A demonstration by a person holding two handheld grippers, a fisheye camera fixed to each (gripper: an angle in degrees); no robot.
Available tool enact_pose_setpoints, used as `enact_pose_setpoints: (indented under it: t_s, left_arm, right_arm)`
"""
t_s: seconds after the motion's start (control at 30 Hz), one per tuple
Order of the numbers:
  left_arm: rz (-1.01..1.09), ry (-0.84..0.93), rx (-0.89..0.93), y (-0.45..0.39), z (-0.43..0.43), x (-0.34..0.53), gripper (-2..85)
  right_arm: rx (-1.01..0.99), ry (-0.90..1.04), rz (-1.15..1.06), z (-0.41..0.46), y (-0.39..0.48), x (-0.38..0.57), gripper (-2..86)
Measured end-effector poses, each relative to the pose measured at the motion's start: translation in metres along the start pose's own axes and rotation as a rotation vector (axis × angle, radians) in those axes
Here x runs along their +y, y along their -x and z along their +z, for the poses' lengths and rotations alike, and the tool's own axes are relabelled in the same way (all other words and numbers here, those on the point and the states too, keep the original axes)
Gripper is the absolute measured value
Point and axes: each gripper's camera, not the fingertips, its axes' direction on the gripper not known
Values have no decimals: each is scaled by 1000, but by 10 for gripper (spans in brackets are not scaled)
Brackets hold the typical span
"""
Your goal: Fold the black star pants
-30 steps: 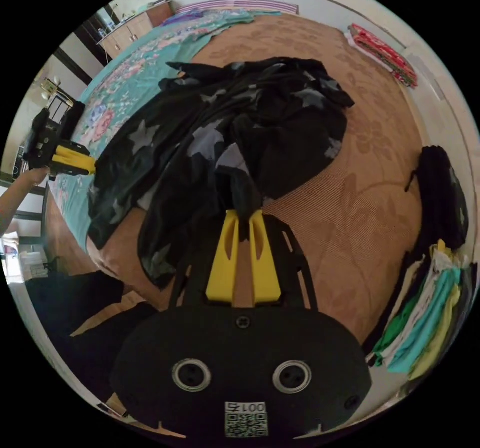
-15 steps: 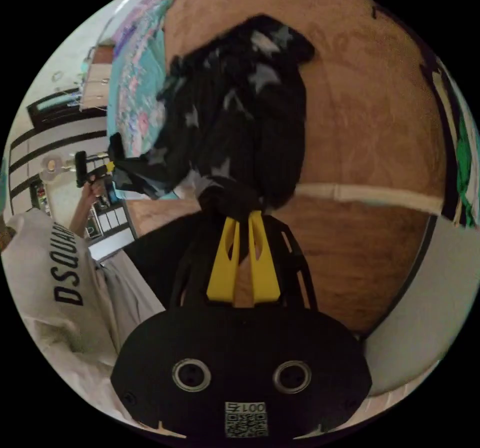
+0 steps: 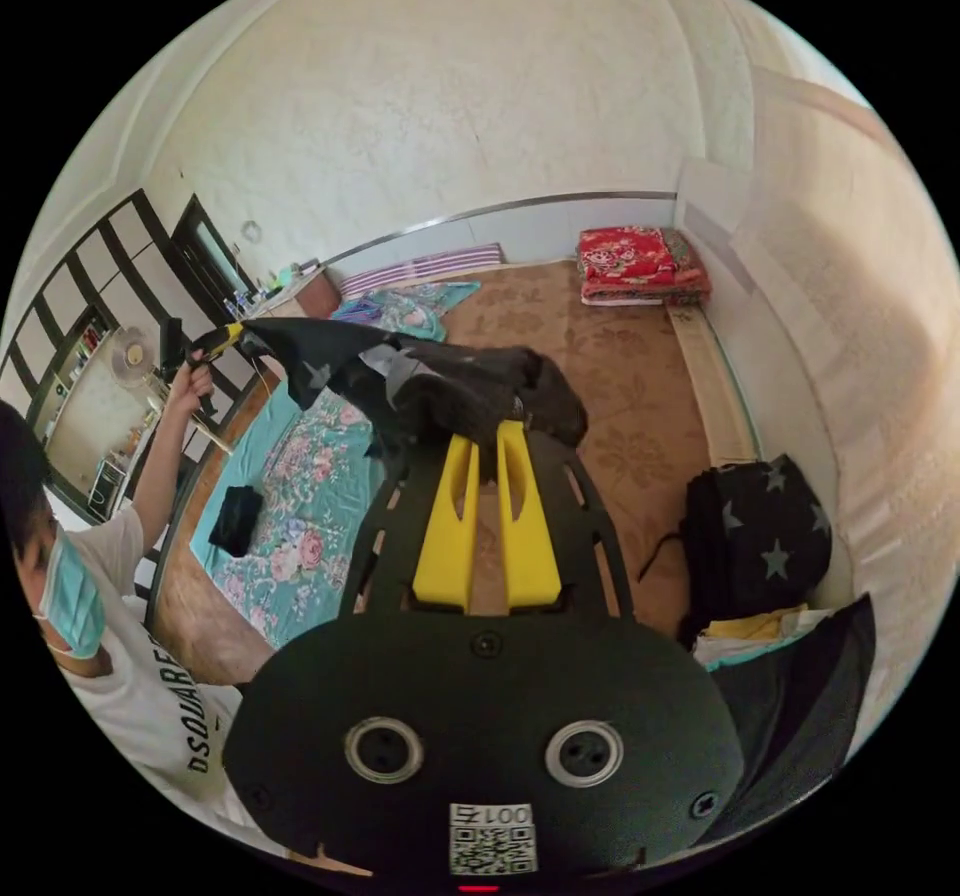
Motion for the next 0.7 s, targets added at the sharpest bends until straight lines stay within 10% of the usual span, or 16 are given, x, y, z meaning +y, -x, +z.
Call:
enact_pose_setpoints:
  t_s: [0.47, 0.7]
  left_arm:
    - [-379, 571, 83, -4, 131, 246, -8]
    - [-501, 500, 134, -53, 143, 273, -9]
  right_arm:
    - [-32, 562, 202, 114, -88, 178, 35]
    - [-333, 522, 384, 96, -120, 208, 40]
